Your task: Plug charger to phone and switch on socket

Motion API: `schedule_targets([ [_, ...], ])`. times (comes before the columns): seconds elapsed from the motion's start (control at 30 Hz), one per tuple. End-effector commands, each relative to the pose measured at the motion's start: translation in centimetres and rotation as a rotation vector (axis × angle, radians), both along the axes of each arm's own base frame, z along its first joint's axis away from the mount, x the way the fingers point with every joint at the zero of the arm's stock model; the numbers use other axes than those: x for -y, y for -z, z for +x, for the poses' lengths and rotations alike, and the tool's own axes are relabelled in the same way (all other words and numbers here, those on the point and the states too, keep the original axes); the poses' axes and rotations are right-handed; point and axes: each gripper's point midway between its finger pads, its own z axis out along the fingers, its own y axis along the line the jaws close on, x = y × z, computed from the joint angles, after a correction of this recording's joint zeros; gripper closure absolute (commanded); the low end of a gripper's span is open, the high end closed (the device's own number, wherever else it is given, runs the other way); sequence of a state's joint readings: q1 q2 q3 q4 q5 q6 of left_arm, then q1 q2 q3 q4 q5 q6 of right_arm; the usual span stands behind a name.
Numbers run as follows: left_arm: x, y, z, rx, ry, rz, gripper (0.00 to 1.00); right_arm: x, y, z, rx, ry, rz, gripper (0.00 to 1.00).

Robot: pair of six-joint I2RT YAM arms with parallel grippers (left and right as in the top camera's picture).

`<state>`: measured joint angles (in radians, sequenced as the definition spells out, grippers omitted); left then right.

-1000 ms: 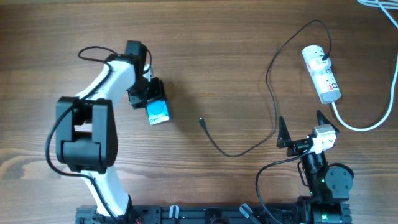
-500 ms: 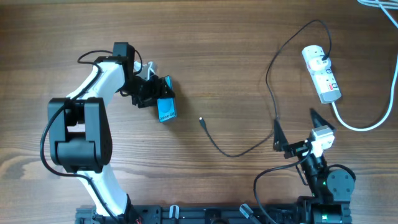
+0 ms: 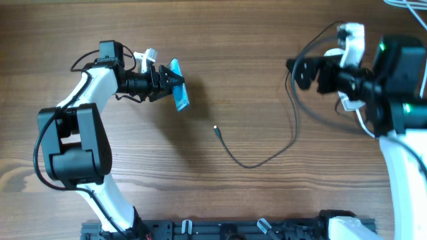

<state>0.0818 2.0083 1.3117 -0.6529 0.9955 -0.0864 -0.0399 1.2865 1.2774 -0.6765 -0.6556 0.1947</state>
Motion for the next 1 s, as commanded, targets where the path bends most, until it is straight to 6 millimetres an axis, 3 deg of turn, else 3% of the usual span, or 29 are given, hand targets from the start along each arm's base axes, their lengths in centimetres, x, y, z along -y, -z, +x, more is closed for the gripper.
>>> schedule_targets([
  [0.0,0.1,-1.4,0.0,0.002,-0.008,-0.056,0.34,-1.9,0.9,1.7,-0.151,-0.012,0.209,0.24],
  [0.03,0.0,-1.2,-0.1,-0.005,-0.012,-0.047,0.34,-3.2,2.6,1.9,-0.196,-0.038,0.193,0.31],
  [0.17,0.4,-1.2,-0.3,-0.011,-0.004,-0.047,0.33,-7.9,7.6,1.3,-0.282,-0.069,0.007,0.28],
  [0.27,0.9,-1.2,-0.6,-0.024,0.009,-0.048,0.32,-13.2,11.4,0.7,-0.316,-0.135,-0.094,0.23],
  [0.4,2.3,-1.1,-1.4,-0.048,0.042,-0.049,0.33,-20.1,14.5,-0.1,-0.284,-0.280,-0.112,0.21],
  [0.53,3.9,-1.1,-2.0,-0.048,0.082,-0.048,0.32,-24.2,17.3,-0.5,-0.245,-0.339,-0.139,0.21],
  [0.63,4.4,-1.1,-2.2,-0.048,0.096,-0.047,0.32,-24.8,18.5,-0.2,-0.253,-0.298,-0.157,0.21],
  [0.9,4.6,-1.1,-2.3,-0.048,0.102,-0.051,0.31,-25.0,19.0,-0.3,-0.253,-0.233,-0.189,0.23],
  [0.97,4.7,-1.3,-2.3,-0.048,0.104,-0.060,0.31,-25.0,19.0,-0.3,-0.265,-0.221,-0.185,0.29],
])
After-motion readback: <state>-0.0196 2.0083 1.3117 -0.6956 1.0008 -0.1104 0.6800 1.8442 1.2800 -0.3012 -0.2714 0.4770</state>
